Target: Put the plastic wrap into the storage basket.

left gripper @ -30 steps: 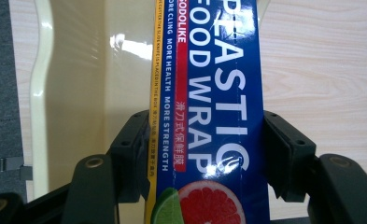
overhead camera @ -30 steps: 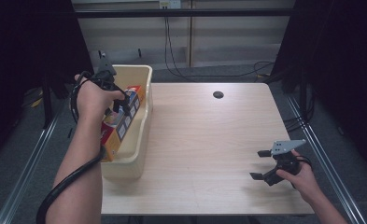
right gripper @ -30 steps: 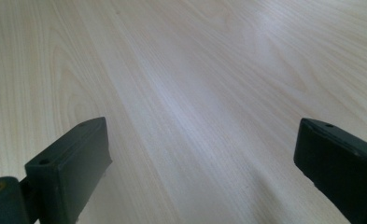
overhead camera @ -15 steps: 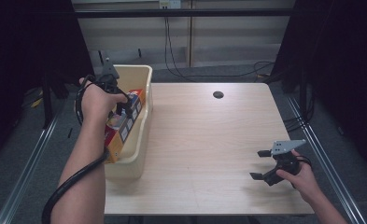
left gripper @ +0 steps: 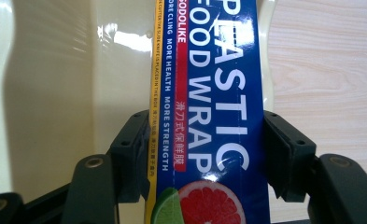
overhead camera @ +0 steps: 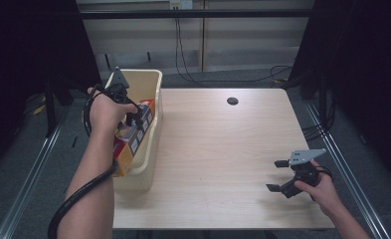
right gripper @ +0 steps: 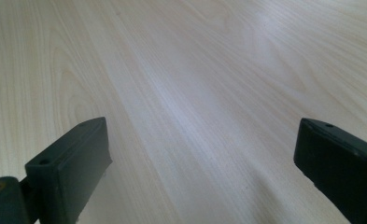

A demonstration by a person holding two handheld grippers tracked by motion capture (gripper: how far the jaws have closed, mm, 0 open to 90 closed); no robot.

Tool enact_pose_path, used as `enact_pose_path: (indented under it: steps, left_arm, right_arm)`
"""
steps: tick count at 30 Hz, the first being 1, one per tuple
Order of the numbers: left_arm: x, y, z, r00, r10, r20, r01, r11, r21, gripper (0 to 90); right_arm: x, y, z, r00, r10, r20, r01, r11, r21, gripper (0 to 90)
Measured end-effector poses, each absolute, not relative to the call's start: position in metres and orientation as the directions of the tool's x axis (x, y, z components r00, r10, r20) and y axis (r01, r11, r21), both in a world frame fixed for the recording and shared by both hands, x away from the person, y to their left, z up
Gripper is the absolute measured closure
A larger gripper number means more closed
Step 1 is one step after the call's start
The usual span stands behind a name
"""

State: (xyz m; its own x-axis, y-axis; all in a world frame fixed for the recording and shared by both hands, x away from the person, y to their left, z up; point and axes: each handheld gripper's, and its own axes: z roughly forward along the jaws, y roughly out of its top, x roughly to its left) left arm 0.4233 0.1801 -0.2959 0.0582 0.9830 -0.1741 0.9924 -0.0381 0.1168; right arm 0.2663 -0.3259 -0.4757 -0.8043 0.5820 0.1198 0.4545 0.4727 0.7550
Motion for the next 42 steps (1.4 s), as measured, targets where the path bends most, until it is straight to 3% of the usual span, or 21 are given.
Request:
enact_pose_path:
  steps: [42]
  left_arm:
    - [0.422,0.181,-0.332,0.043,0.982,-0.182,0.998,-0.033,0.057,40.2]
  right_arm:
    - [0.265,-0.326,-0.476,-0.801,0.587,0.121,0.457,0.469,0.756,3.5]
